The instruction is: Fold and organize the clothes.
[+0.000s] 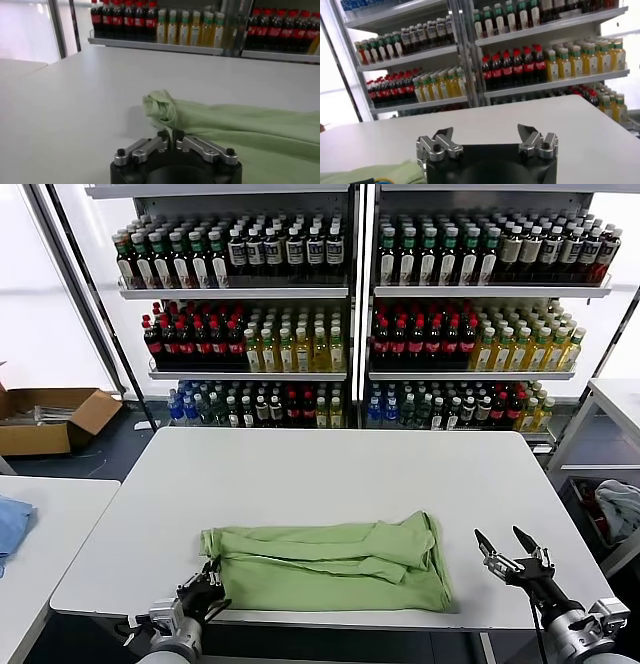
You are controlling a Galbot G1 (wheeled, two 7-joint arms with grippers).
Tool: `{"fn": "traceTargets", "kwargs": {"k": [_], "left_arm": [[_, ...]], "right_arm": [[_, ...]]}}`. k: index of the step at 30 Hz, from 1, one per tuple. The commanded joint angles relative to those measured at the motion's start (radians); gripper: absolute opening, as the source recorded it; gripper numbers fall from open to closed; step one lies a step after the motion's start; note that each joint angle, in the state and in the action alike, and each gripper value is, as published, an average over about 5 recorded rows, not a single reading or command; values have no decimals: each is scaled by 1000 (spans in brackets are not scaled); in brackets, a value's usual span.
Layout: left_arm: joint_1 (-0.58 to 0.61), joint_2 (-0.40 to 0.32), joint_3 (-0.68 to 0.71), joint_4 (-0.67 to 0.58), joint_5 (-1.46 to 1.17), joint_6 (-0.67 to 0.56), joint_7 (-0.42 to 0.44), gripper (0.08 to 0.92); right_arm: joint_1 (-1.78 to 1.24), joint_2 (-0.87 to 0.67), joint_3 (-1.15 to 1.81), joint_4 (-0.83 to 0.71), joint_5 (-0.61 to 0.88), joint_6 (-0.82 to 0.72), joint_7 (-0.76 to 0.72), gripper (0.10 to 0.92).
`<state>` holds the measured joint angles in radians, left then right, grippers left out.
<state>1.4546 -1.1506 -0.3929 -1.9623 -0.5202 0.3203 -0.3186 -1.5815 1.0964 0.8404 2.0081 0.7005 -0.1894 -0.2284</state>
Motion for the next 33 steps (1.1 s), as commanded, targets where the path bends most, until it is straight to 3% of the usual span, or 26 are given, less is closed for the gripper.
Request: {"fn": "traceTargets", "kwargs": {"k": [1,6,10,13,18,25,33], "left_arm": [[-23,138,-325,-21,-101,42,225,99],[-50,288,-504,95,-155,69,351,98],[-104,410,-541,206,-168,58,397,98],[-129,464,-534,206,-177,51,400,98],[-129,432,-459,46,-182,60,348,98],[-165,367,-205,-158,-180,42,187,98],[-206,332,83,-202,-86,15,130,98]], "right_arm": [[50,-20,2,12,20,-8,12,823],[53,-26,3,24,30,-10,13,823],[54,-30,-1,30,31,-9,11,823],[50,-35,3,35,35,-7,9,823],[35,-28,24,42,46,-4,4,823],[16,-6,35,39,52,4,-3,823],[22,19,13,38,34,11,-8,823]]}}
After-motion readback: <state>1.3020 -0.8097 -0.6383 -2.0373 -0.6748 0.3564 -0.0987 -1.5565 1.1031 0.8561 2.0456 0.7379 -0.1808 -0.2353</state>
